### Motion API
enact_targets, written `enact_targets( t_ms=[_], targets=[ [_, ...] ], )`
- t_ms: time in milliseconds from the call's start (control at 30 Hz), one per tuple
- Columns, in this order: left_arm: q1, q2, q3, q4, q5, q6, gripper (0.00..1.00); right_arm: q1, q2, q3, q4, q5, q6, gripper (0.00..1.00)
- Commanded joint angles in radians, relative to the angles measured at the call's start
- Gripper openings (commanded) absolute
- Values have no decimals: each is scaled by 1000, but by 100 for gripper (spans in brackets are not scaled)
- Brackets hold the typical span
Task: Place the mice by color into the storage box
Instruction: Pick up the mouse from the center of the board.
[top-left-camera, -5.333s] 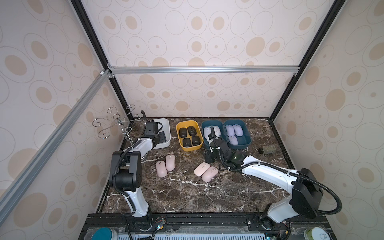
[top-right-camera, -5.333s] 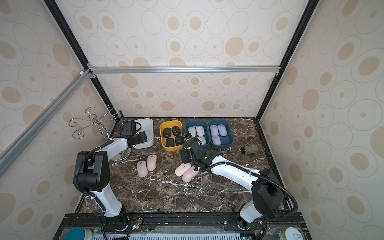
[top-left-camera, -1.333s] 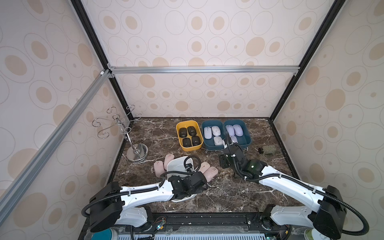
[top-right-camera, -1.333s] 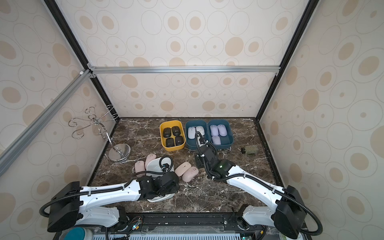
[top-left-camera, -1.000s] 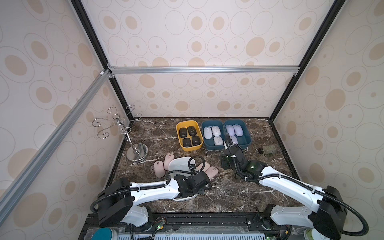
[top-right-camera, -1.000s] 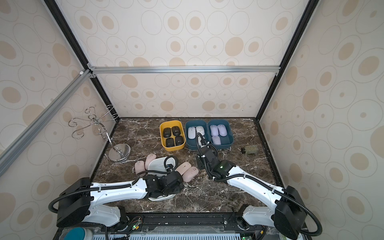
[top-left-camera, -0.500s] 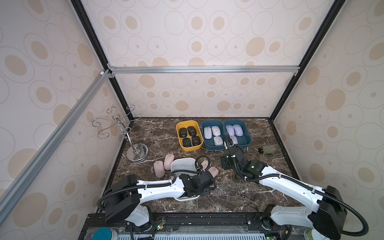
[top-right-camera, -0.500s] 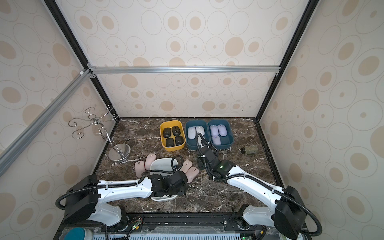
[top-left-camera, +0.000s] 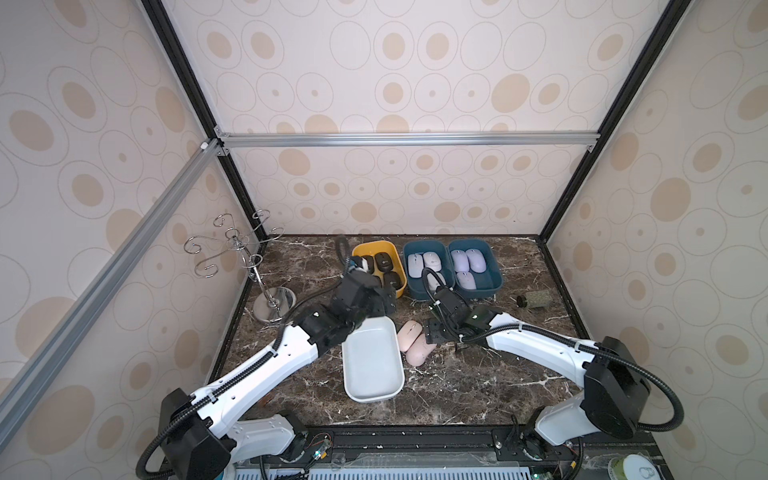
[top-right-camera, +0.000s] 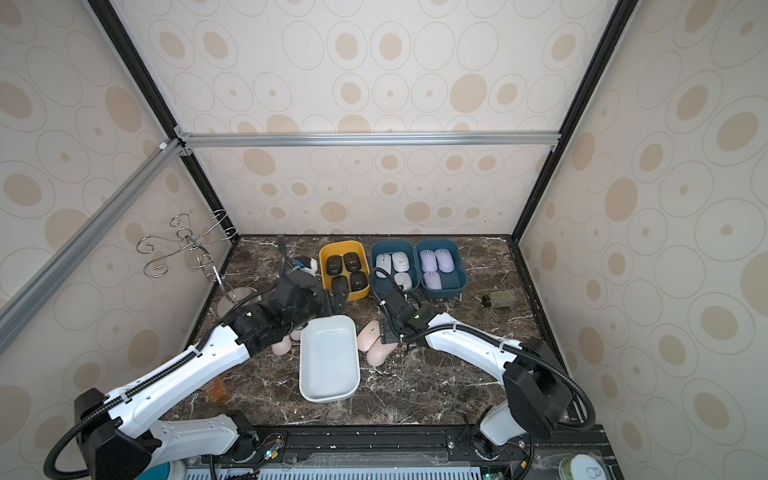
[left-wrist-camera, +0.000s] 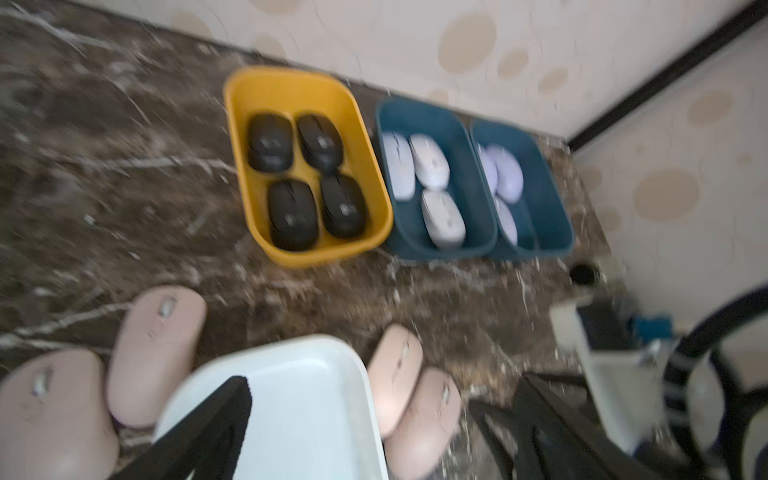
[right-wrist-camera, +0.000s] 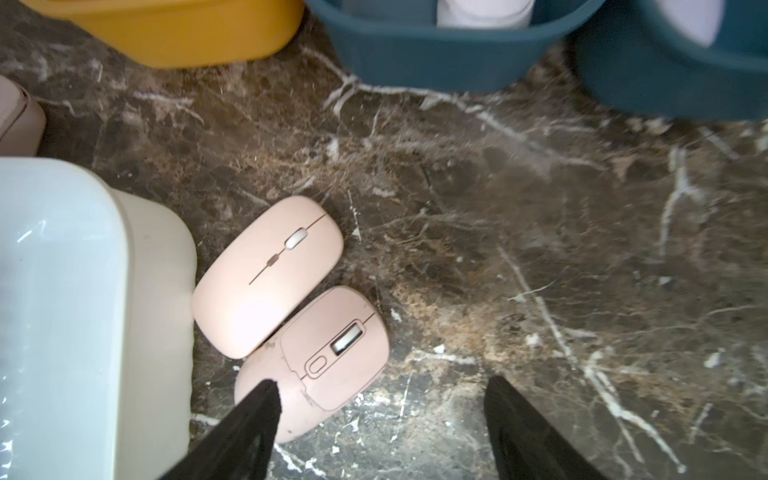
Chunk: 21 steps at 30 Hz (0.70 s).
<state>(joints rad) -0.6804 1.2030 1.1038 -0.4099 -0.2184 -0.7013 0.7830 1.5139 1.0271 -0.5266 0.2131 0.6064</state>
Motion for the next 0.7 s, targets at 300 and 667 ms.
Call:
enact_targets(
  t_ms=[300, 667],
  targets=[
    [352, 38, -32, 335, 175, 237, 100, 16, 144, 47, -32, -148, 188, 83],
    [399, -16, -158, 421, 312, 187, 100, 16, 222, 51, -29, -158, 210, 82]
  ],
)
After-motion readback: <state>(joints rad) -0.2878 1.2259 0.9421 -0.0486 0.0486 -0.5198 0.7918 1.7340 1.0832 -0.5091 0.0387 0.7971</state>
